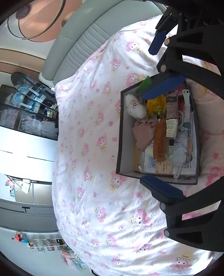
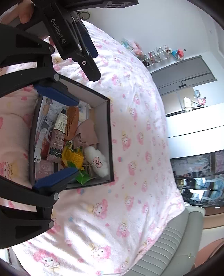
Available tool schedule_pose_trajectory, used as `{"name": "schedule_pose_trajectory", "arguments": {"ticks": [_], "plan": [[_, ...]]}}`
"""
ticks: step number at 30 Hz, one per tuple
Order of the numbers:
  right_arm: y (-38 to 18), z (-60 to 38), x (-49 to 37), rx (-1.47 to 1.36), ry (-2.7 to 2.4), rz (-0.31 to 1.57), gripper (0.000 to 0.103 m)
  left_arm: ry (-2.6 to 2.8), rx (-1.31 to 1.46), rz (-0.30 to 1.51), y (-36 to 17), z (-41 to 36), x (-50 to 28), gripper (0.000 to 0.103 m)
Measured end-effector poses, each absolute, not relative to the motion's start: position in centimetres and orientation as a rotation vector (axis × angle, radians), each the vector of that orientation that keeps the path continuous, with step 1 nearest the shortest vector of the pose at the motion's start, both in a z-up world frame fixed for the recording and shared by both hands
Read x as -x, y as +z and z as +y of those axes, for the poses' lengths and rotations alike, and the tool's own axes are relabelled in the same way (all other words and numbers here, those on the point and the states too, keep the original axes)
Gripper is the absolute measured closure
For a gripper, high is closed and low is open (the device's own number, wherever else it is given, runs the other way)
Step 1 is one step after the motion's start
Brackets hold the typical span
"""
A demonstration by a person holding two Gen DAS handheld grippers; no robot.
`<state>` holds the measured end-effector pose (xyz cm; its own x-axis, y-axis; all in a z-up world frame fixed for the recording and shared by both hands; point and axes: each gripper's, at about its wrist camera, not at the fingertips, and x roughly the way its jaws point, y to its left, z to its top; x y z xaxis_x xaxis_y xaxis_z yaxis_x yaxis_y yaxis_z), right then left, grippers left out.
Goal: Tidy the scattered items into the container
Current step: 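Open both grippers and withdraw them up from the box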
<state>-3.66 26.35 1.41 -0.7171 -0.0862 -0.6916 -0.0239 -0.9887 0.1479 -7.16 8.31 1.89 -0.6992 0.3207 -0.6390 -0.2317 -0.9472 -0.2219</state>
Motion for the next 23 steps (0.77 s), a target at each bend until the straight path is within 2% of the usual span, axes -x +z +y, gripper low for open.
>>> {"name": "schedule_pose_trajectory", "arguments": {"ticks": [1,6,12,17,23], "plan": [[2.3,26.2,2.9,-1.133,-2.910,-0.205,0.018,2.668,1.001,-0.181,2.6,8.0,6.4,0.004],[4.2,25.6,0.5,-1.075,-3.005,-0.161,0.017,2.742,0.953,-0.164,4.3,7.0,3.5,0.001],[3.0,24.7,-3.0,-1.095,-2.978,-0.202,0.017,2.717,0.912,-0.174,4.4,5.8,-1.7,0.000],[1.6,22.5,-6.3,-1.111,-2.952,-0.118,0.017,2.756,0.900,-0.047,3.7,6.0,-5.8,0.001],[1.3,21.8,-7.1,-1.106,-2.940,-0.108,0.017,2.758,0.887,-0.050,3.8,5.8,-7.6,0.000]]}}
